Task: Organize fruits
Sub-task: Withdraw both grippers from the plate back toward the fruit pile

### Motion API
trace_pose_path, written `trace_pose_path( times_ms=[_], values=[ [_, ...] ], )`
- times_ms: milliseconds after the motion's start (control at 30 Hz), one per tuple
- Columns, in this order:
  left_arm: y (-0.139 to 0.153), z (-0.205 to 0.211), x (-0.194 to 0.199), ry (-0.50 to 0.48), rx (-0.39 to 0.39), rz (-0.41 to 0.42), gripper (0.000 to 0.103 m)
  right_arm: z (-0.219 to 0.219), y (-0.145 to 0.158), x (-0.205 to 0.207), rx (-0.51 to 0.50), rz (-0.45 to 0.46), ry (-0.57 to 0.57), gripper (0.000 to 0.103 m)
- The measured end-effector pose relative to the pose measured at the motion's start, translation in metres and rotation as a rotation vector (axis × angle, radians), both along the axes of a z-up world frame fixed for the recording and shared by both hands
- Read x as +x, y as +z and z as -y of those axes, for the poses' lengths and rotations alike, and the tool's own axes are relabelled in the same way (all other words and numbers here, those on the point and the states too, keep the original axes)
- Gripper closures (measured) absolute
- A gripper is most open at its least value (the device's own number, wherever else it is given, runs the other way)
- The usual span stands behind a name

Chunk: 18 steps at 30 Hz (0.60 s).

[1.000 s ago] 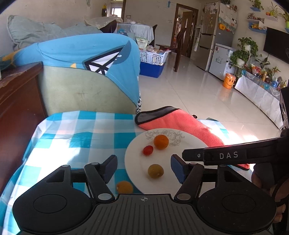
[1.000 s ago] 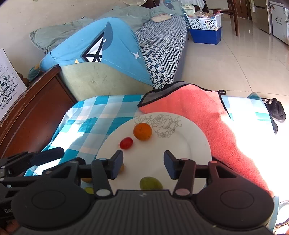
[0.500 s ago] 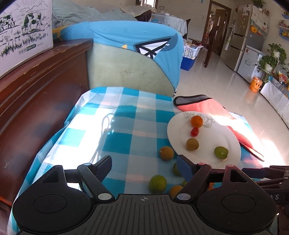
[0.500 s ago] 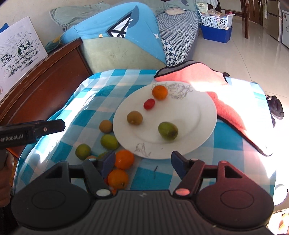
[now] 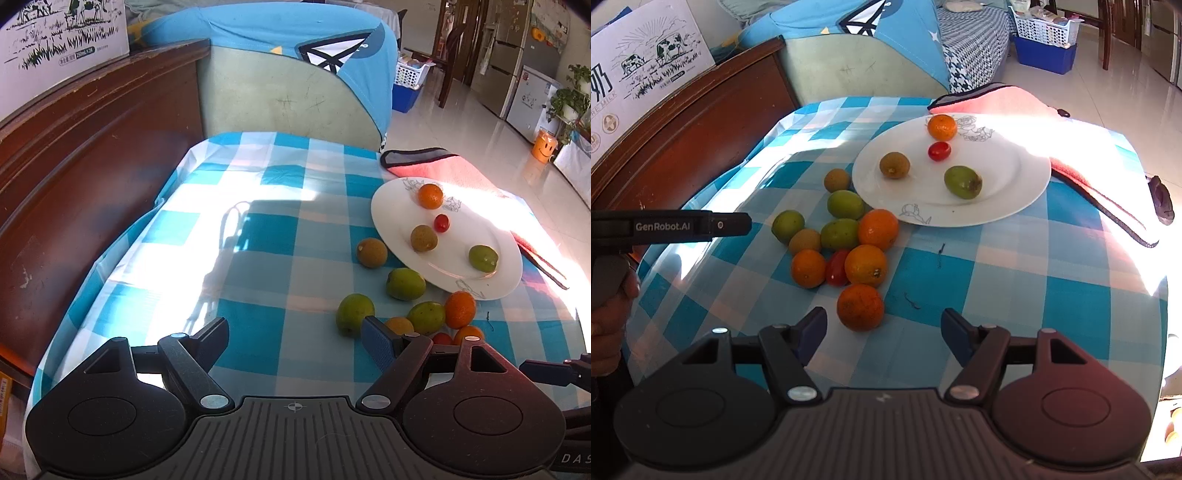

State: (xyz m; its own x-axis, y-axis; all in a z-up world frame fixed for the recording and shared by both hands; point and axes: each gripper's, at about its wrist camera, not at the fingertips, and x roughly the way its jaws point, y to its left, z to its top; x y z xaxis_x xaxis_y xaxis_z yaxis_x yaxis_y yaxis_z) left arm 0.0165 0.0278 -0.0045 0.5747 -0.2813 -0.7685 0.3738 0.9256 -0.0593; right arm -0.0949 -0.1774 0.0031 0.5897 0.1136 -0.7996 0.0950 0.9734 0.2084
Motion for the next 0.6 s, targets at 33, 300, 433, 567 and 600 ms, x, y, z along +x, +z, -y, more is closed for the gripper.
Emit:
trace_pose_path(
  times_ms=[33, 300, 433, 567, 600],
  values=[
    [-0.001, 0.001, 0.000, -0.001, -0.001, -0.003, 0.023, -0.002, -0.001, 0.000, -0.005, -0.001, 0.002, 0.034],
    [-0.010, 0.013, 0.000, -0.033, 0.008, 0.024, 0.023, -0.006, -0.008, 0.005, -0.021, 0.005, 0.001, 0.034],
    [-0.012, 0.018, 0.000, -0.044, -0.004, 0.035, 0.024, -0.010, -0.010, 0.007, -0.038, 0.017, 0.009, 0.034],
    [-0.015, 0.023, 0.003, -0.048, -0.016, 0.045, 0.026, -0.014, -0.011, 0.008, -0.050, 0.030, 0.019, 0.036],
    [-0.016, 0.024, 0.003, -0.049, -0.019, 0.045, 0.026, -0.015, -0.011, 0.008, -0.054, 0.031, 0.020, 0.036]
  ],
)
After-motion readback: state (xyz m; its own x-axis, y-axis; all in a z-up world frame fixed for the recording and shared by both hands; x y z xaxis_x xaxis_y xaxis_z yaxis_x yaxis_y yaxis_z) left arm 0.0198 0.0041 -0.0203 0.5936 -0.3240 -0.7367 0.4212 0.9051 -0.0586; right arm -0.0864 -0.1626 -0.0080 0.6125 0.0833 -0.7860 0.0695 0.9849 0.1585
